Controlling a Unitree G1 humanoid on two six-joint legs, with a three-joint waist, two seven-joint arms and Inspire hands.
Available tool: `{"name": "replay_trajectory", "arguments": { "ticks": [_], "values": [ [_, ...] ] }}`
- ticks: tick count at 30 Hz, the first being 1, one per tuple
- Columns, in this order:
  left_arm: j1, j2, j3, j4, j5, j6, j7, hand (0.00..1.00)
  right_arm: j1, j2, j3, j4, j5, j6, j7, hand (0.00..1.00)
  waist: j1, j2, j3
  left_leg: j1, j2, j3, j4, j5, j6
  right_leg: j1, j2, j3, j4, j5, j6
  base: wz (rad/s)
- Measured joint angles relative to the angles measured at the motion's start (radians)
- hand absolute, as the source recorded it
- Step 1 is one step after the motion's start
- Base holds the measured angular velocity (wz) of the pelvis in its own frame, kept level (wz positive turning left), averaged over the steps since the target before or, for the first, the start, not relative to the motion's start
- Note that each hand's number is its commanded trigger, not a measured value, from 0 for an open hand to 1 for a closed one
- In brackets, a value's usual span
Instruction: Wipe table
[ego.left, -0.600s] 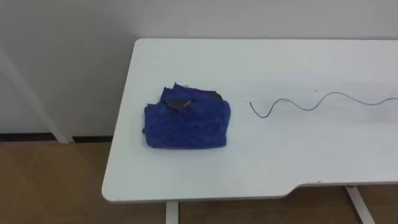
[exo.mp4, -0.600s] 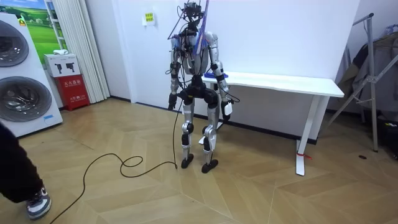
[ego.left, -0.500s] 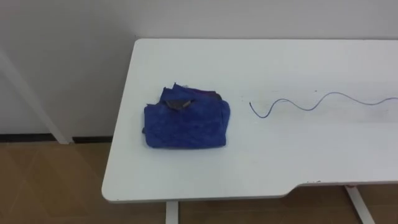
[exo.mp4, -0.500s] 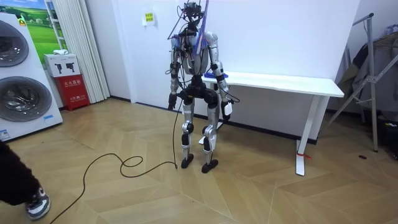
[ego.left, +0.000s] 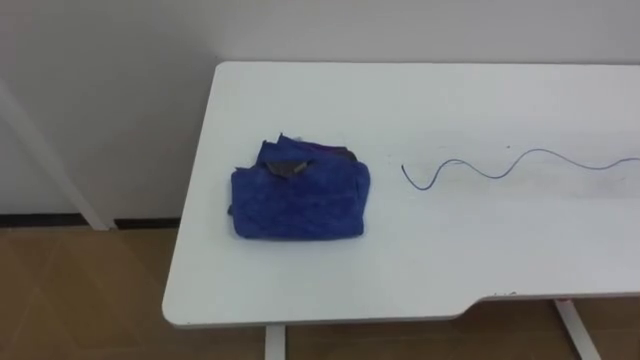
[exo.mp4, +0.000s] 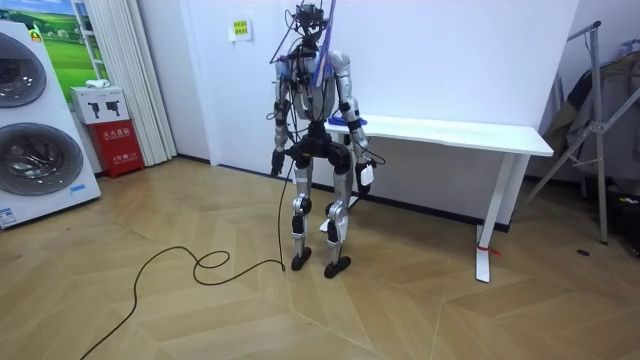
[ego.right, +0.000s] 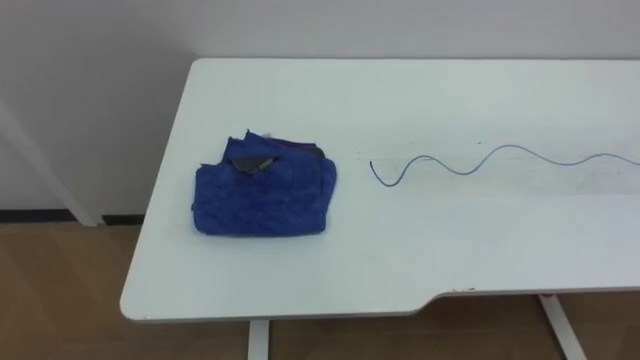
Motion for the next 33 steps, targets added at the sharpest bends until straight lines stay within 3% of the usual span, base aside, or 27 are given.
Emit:
{"name": "replay_trajectory", "arguments": {
  "ticks": [4, 5, 10, 12, 16, 21, 23, 25, 27, 31, 33],
  "values": [
    [0.03, -0.002, 0.035, -0.001, -0.004, 0.017, -0.002, 0.0, 0.011, 0.0, -0.082, 0.052, 0.112, 0.031, -0.019, 0.0, -0.006, -0.008, -0.0013, 0.002, -0.001, -0.001, 0.006, 0.0, 0.0, 0.004, -0.001, 0.008, 0.0, 0.0, 0.0, 0.01],
    [0.037, -0.002, 0.064, 0.0, -0.003, 0.023, -0.002, 0.0, 0.013, -0.003, -0.142, 0.071, 0.137, 0.041, -0.028, 0.0, -0.009, -0.011, -0.0004, 0.004, -0.001, -0.003, 0.007, 0.0, 0.0, 0.008, -0.001, 0.008, -0.001, -0.001, 0.0, 0.05],
    [0.046, 0.011, 0.183, 0.0, -0.004, 0.047, -0.021, 0.0, 0.035, -0.054, -0.343, 0.124, 0.205, 0.098, -0.063, 0.0, -0.033, -0.022, -0.0021, 0.016, -0.002, -0.01, -0.002, 0.0, 0.0, 0.018, -0.002, 0.002, 0.001, -0.003, 0.0, 0.04],
    [0.043, 0.036, 0.211, 0.0, -0.002, 0.053, -0.028, 0.0, 0.031, -0.115, -0.442, 0.134, 0.205, 0.128, -0.077, 0.0, -0.042, -0.033, -0.0037, 0.018, -0.002, -0.009, 0.0, 0.0, 0.0, 0.018, -0.003, -0.003, 0.01, -0.005, -0.001, 0.0],
    [0.031, 0.087, 0.255, -0.01, 0.006, 0.054, -0.043, 0.0, 0.011, -0.239, -0.545, 0.126, 0.201, 0.138, -0.131, 0.0, -0.063, -0.055, -0.0011, 0.017, -0.002, -0.009, 0.0, 0.0, -0.001, 0.016, -0.004, -0.006, 0.016, -0.006, -0.001, -0.01],
    [0.014, 0.134, 0.203, -0.032, -0.006, 0.052, -0.043, 0.0, -0.082, -0.364, -0.544, -0.012, 0.196, 0.137, -0.272, 0.0, -0.077, -0.09, -0.0006, -0.001, 0.0, -0.002, 0.01, 0.003, -0.005, -0.006, -0.002, -0.002, 0.025, -0.003, -0.006, -0.06],
    [0.0, 0.136, 0.201, -0.048, -0.006, 0.049, -0.043, 0.0, -0.11, -0.372, -0.537, -0.096, 0.191, 0.134, -0.308, 0.0, -0.077, -0.094, -0.0016, -0.02, 0.001, -0.002, 0.019, 0.003, -0.005, -0.026, -0.002, 0.001, 0.034, -0.003, -0.006, -0.02],
    [0.004, 0.135, 0.195, -0.052, -0.005, 0.044, -0.043, 0.0, -0.138, -0.372, -0.537, -0.193, 0.148, 0.137, -0.341, 0.0, -0.076, -0.099, -0.0096, -0.022, 0.002, 0.002, 0.022, 0.004, -0.006, -0.031, -0.001, 0.005, 0.034, -0.003, -0.007, -0.07],
    [0.008, 0.131, 0.154, -0.067, -0.005, 0.044, -0.048, 0.0, -0.143, -0.369, -0.506, -0.415, 0.081, 0.137, -0.381, 0.0, -0.075, -0.085, -0.0128, -0.022, 0.001, 0.009, 0.019, 0.005, -0.005, -0.039, 0.0, 0.012, 0.035, -0.003, -0.006, -0.11],
    [0.012, 0.115, 0.135, -0.101, -0.005, 0.04, -0.048, 0.0, -0.146, -0.357, -0.447, -0.774, -0.098, 0.134, -0.437, 0.0, -0.064, -0.075, -0.01, -0.027, 0.001, 0.026, 0.019, 0.008, -0.005, -0.057, 0.0, 0.027, 0.036, -0.003, -0.007, -0.12],
    [0.004, 0.112, 0.118, -0.103, -0.003, 0.034, -0.047, 0.0, -0.145, -0.35, -0.435, -0.912, -0.207, 0.112, -0.454, 0.0, -0.058, -0.069, -0.0099, -0.026, 0.002, 0.027, 0.017, 0.009, -0.006, -0.056, 0.0, 0.026, 0.035, -0.003, -0.007, 0.0]
  ]
}}
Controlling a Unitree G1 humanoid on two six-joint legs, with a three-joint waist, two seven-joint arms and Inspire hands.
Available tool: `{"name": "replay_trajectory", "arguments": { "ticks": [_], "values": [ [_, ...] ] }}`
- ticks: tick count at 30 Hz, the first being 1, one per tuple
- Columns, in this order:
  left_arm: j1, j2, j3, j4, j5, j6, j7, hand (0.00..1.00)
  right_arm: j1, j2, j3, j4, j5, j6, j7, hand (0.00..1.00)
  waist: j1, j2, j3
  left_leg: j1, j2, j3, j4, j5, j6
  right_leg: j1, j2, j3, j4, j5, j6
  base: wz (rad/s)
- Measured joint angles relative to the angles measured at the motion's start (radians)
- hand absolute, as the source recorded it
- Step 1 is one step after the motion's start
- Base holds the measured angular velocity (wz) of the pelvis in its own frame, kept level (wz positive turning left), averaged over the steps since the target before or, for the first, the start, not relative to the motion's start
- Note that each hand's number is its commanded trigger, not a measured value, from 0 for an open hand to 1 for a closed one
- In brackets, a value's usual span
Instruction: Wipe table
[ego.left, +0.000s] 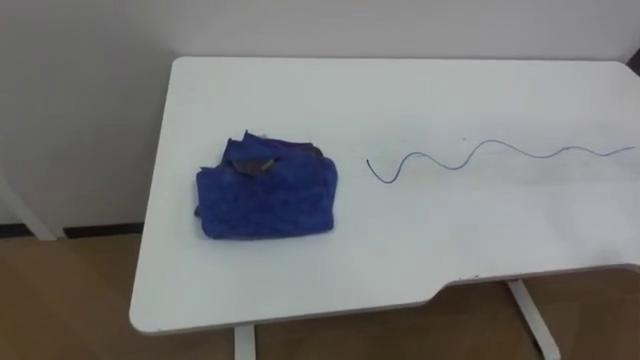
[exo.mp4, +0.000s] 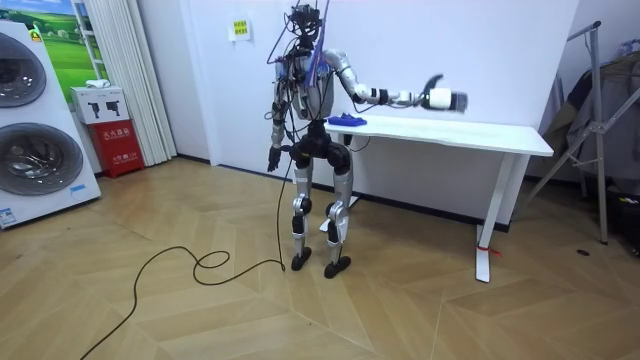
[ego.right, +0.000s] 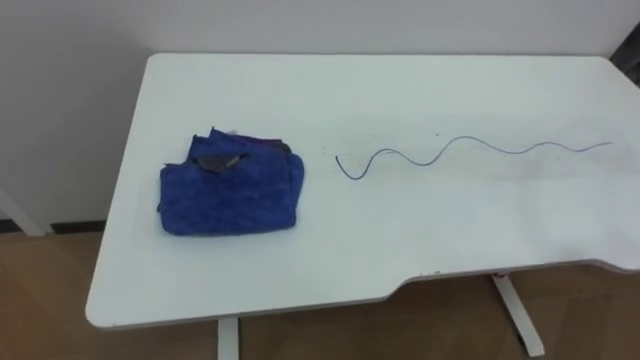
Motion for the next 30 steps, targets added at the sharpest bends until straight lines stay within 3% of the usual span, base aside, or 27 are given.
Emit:
{"name": "replay_trajectory", "arguments": {
  "ticks": [2, 6, 11, 21, 24, 30],
  "values": [
    [0.008, -0.002, -0.03, 0.0, 0.001, -0.006, 0.003, 0.0, 0.001, 0.014, 0.046, -0.151, -0.113, -0.02, -0.027, 0.0, 0.018, 0.002, 0.0027, 0.002, 0.002, 0.001, -0.003, 0.001, -0.001, 0.001, 0.003, 0.006, -0.001, 0.0, 0.0, -0.04],
    [0.017, -0.014, -0.093, -0.015, 0.0, -0.003, 0.008, 0.0, 0.0, 0.036, 0.156, -0.346, -0.248, -0.017, -0.032, 0.0, 0.04, 0.001, 0.0056, 0.002, 0.003, 0.0, -0.005, 0.001, -0.002, 0.001, 0.005, 0.016, -0.003, 0.0, 0.0, -0.01],
    [0.005, -0.033, -0.116, -0.016, 0.002, -0.002, 0.008, 0.0, -0.023, 0.045, 0.245, -0.44, -0.377, -0.017, 0.009, 0.0, 0.08, -0.005, 0.0086, -0.011, 0.003, -0.003, -0.004, 0.001, -0.002, -0.006, 0.003, 0.016, -0.002, 0.0, 0.0, 0.03],
    [-0.007, -0.039, -0.175, -0.031, -0.001, 0.006, 0.007, 0.0, -0.093, 0.048, 0.426, -0.559, -0.536, -0.011, 0.115, 0.0, 0.134, -0.004, 0.0095, -0.022, 0.003, -0.03, -0.002, 0.001, -0.002, -0.003, 0.002, -0.008, -0.005, 0.0, 0.0, 0.07],
    [-0.035, -0.04, -0.234, -0.026, -0.027, 0.005, 0.007, 0.0, -0.115, 0.065, 0.523, -0.558, -0.607, -0.012, 0.141, 0.0, 0.159, -0.003, 0.0091, -0.027, 0.003, -0.034, 0.0, 0.001, -0.002, -0.006, 0.001, -0.018, -0.006, 0.0, 0.0, 0.04],
    [-0.076, -0.04, -0.295, -0.023, -0.039, 0.004, 0.003, 0.0, -0.115, 0.097, 0.619, -0.558, -0.657, -0.014, 0.174, 0.0, 0.189, 0.003, 0.0117, -0.033, -0.001, -0.057, 0.001, 0.001, -0.002, -0.003, -0.001, -0.032, -0.019, 0.0, 0.0, 0.08]
  ]
}}
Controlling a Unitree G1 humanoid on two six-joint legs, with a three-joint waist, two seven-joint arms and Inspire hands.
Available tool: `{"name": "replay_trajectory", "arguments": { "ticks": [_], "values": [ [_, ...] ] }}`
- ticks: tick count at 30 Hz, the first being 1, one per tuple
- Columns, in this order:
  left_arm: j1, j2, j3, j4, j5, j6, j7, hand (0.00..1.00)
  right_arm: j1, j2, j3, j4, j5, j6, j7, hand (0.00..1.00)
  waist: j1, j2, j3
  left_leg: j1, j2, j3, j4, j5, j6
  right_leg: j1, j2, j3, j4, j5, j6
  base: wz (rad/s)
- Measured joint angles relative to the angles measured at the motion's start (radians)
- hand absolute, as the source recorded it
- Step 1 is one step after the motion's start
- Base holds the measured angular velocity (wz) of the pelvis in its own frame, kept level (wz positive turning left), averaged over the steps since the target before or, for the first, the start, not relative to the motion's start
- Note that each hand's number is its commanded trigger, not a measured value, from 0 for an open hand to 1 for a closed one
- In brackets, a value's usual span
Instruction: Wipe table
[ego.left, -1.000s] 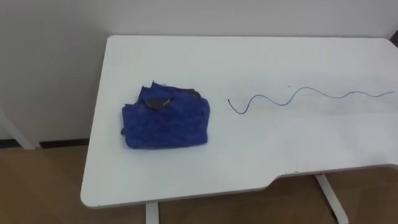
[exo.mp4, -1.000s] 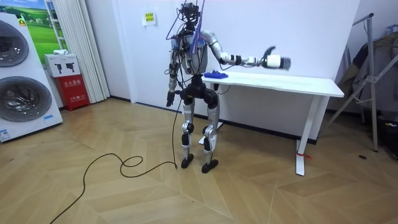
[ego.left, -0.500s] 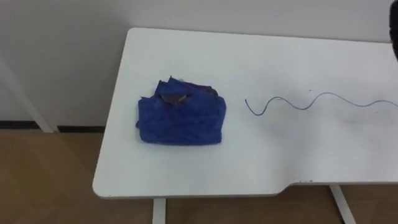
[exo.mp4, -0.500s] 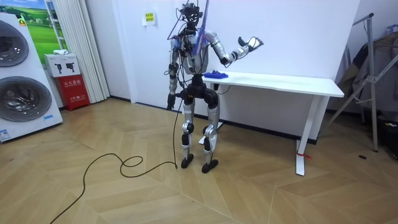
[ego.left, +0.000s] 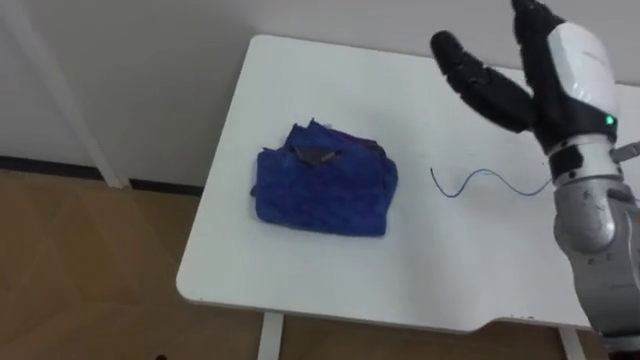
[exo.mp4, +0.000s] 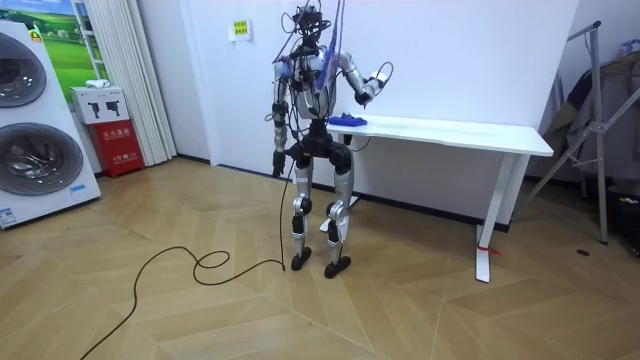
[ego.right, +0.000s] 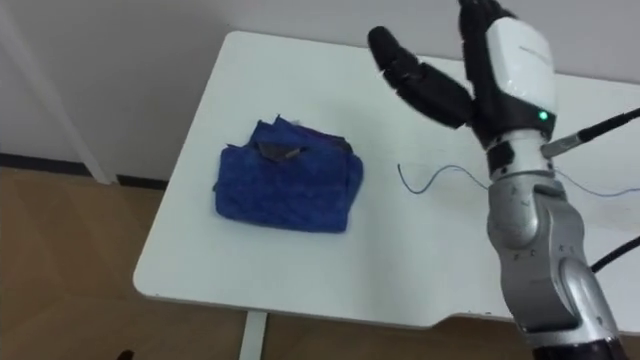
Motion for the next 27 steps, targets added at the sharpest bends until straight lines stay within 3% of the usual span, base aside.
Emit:
{"name": "replay_trajectory", "arguments": {
  "ticks": [6, 13, 15, 16, 17, 18, 19, 20, 21, 22, 23, 24, 27],
  "values": [
    [-0.01, 0.001, -0.002, -0.036, 0.0, -0.009, 0.0, 0.0, 0.0, 0.021, 0.075, 0.006, -0.053, 0.0, 0.011, 0.0, 0.02, 0.005, -0.0001, -0.006, 0.002, -0.014, -0.002, 0.0, 0.0, -0.011, 0.005, -0.001, -0.001, 0.0, 0.0, 0.01],
    [-0.073, 0.005, -0.049, -0.033, 0.001, -0.039, 0.0, 0.0, 0.0, 0.03, 0.223, 0.05, -0.241, -0.004, 0.043, 0.0, 0.028, 0.01, 0.0018, -0.006, 0.001, -0.091, -0.003, 0.001, -0.002, -0.015, 0.012, -0.01, 0.007, 0.0, 0.0, 0.03],
    [-0.071, 0.004, -0.058, -0.032, 0.0, -0.038, -0.007, 0.0, 0.0, 0.031, 0.263, 0.081, -0.268, -0.009, 0.044, 0.0, 0.028, 0.023, 0.0097, 0.013, 0.011, -0.139, -0.002, 0.001, -0.002, -0.029, 0.022, -0.01, 0.044, -0.012, -0.021, -0.24],
    [-0.07, 0.012, -0.058, -0.033, 0.0, -0.038, -0.01, 0.0, 0.0, 0.042, 0.286, 0.112, -0.278, -0.016, 0.048, 0.0, 0.035, 0.022, 0.0067, 0.019, 0.021, -0.178, -0.002, 0.001, -0.002, -0.036, 0.053, 0.011, -0.001, -0.016, -0.045, -0.54],
    [-0.071, 0.024, -0.051, -0.029, 0.0, -0.038, -0.012, 0.0, -0.002, 0.059, 0.313, 0.124, -0.29, -0.013, 0.052, 0.0, 0.048, 0.006, 0.0011, 0.014, 0.02, -0.19, 0.002, -0.003, -0.009, -0.05, 0.078, 0.024, -0.07, 0.04, -0.063, -0.59],
    [-0.07, 0.023, -0.052, -0.024, 0.0, -0.038, -0.014, 0.0, -0.005, 0.062, 0.33, 0.135, -0.292, -0.013, 0.054, 0.0, 0.052, 0.007, 0.0014, 0.004, 0.021, -0.184, 0.026, -0.013, -0.024, -0.041, 0.07, 0.008, -0.063, 0.049, -0.069, -0.25],
    [-0.062, 0.02, -0.064, -0.005, 0.0, -0.038, -0.021, 0.0, -0.005, 0.07, 0.365, 0.171, -0.294, -0.002, 0.055, 0.0, 0.024, 0.006, 0.0038, -0.036, 0.021, -0.166, 0.067, -0.035, -0.07, -0.025, 0.054, 0.057, -0.06, 0.053, -0.072, 0.46],
    [-0.081, 0.016, -0.093, 0.003, 0.001, -0.039, -0.031, 0.0, 0.003, 0.082, 0.369, 0.214, -0.295, 0.012, 0.057, 0.0, 0.002, -0.008, 0.0084, -0.11, 0.005, -0.137, 0.046, -0.03, -0.062, -0.012, 0.019, 0.098, -0.06, 0.052, -0.07, 0.73],
    [-0.092, 0.014, -0.107, 0.001, 0.001, -0.043, -0.034, 0.0, 0.003, 0.086, 0.364, 0.239, -0.296, 0.022, 0.062, 0.0, 0.007, -0.018, 0.0091, -0.159, -0.006, -0.125, 0.026, -0.008, -0.056, -0.013, 0.0, 0.113, -0.058, 0.047, -0.061, 0.68],
    [-0.114, 0.014, -0.132, 0.001, 0.006, -0.053, -0.037, 0.0, -0.002, 0.085, 0.354, 0.286, -0.311, 0.029, 0.077, 0.0, 0.025, -0.026, 0.0116, -0.227, -0.006, -0.085, 0.037, 0.123, -0.013, -0.016, -0.019, 0.112, -0.033, 0.024, -0.023, 0.13],
    [-0.109, 0.009, -0.136, 0.016, 0.006, -0.055, -0.036, 0.0, -0.002, 0.103, 0.355, 0.31, -0.325, 0.031, 0.098, 0.0, 0.05, -0.023, 0.0018, -0.203, -0.016, -0.08, 0.044, 0.131, -0.018, -0.011, -0.032, 0.109, -0.015, 0.009, 0.001, 0.07],
    [-0.107, 0.006, -0.137, 0.029, 0.003, -0.053, -0.037, 0.0, -0.002, 0.104, 0.355, 0.309, -0.35, 0.023, 0.107, 0.0, 0.056, -0.014, 0.0069, -0.178, -0.021, -0.089, 0.028, 0.131, -0.018, -0.006, -0.034, 0.099, -0.016, 0.009, 0.003, -0.04],
    [-0.101, 0.013, -0.137, 0.034, 0.002, -0.049, -0.037, 0.0, -0.002, 0.107, 0.354, 0.301, -0.383, 0.013, 0.113, 0.0, 0.063, -0.015, 0.0074, -0.166, -0.033, -0.145, 0.015, 0.13, -0.018, 0.003, -0.038, 0.083, -0.024, 0.001, 0.013, 0.1]
  ]
}}
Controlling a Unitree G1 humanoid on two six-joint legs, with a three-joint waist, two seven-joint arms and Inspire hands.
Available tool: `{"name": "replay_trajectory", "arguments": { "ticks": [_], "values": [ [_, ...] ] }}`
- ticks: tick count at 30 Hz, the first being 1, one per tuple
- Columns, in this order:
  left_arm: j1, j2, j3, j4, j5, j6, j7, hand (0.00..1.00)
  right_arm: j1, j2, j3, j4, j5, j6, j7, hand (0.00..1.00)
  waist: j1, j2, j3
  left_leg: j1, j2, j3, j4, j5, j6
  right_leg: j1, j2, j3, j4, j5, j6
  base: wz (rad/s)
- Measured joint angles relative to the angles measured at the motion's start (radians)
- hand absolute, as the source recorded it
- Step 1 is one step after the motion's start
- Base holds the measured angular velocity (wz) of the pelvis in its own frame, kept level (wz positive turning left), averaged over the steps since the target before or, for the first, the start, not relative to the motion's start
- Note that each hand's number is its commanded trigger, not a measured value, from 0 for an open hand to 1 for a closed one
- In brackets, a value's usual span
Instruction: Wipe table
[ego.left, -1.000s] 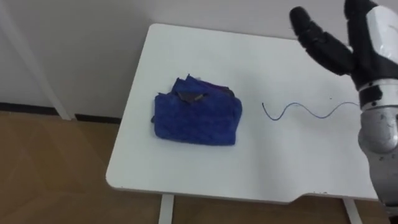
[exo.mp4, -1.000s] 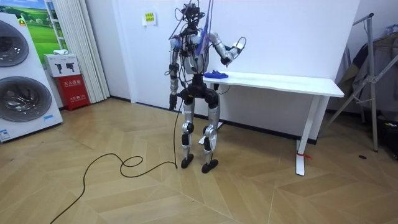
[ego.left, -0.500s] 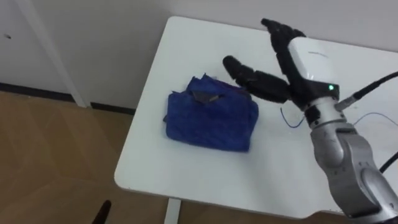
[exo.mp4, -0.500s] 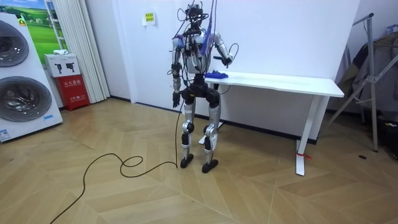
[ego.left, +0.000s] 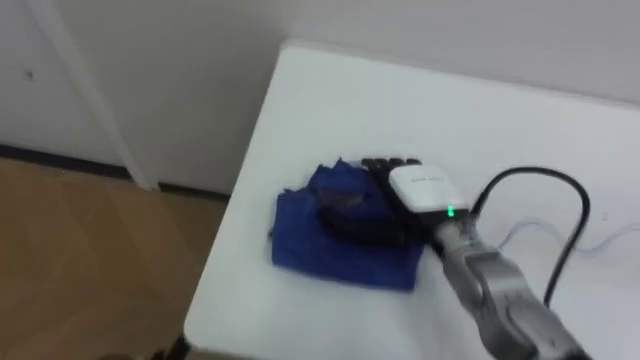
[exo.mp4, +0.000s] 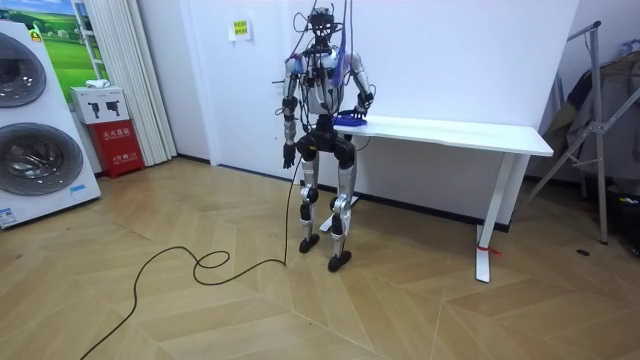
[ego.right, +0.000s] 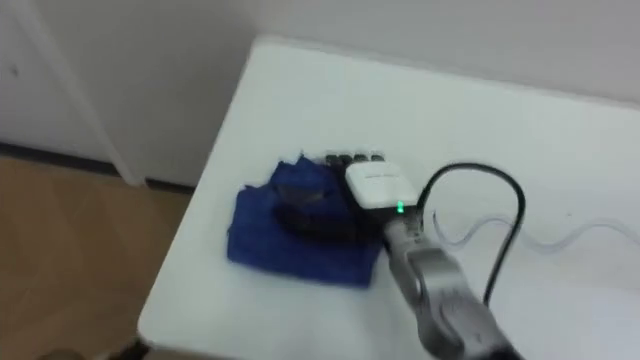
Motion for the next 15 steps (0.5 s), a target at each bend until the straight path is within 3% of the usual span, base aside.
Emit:
{"name": "replay_trajectory", "arguments": {
  "ticks": [2, 5, 9, 15],
  "values": [
    [0.002, -0.003, 0.0, 0.009, -0.001, 0.0, 0.0, 0.0, 0.0, 0.0, 0.0, 0.012, -0.008, -0.009, -0.003, 0.0, 0.003, 0.001, 0.001, 0.004, -0.008, -0.029, -0.002, 0.0, 0.0, 0.012, 0.001, -0.019, -0.002, -0.004, 0.001, 0.0],
    [-0.001, -0.007, 0.009, 0.013, -0.003, -0.009, 0.001, 0.0, 0.009, 0.0, 0.0, 0.05, -0.008, -0.004, -0.009, 0.0, -0.012, 0.009, 0.0053, 0.039, -0.002, -0.013, -0.035, 0.001, -0.002, 0.035, 0.011, -0.056, 0.004, -0.006, -0.002, 0.16],
    [-0.014, -0.032, 0.01, 0.013, -0.042, -0.015, 0.002, 0.0, 0.014, 0.005, 0.0, 0.063, -0.007, -0.006, -0.019, 0.0, -0.01, -0.001, 0.0045, 0.05, 0.0, 0.01, -0.036, 0.001, -0.002, 0.043, 0.015, -0.055, 0.006, -0.01, -0.009, -0.04],
    [-0.014, -0.035, 0.007, 0.013, -0.072, -0.029, 0.003, 0.0, 0.037, 0.005, 0.0, 0.064, -0.005, -0.005, -0.033, 0.0, -0.013, -0.008, 0.0044, 0.053, -0.008, 0.017, -0.037, 0.001, -0.002, 0.047, 0.005, -0.056, 0.007, -0.01, -0.009, 0.0]
  ]
}}
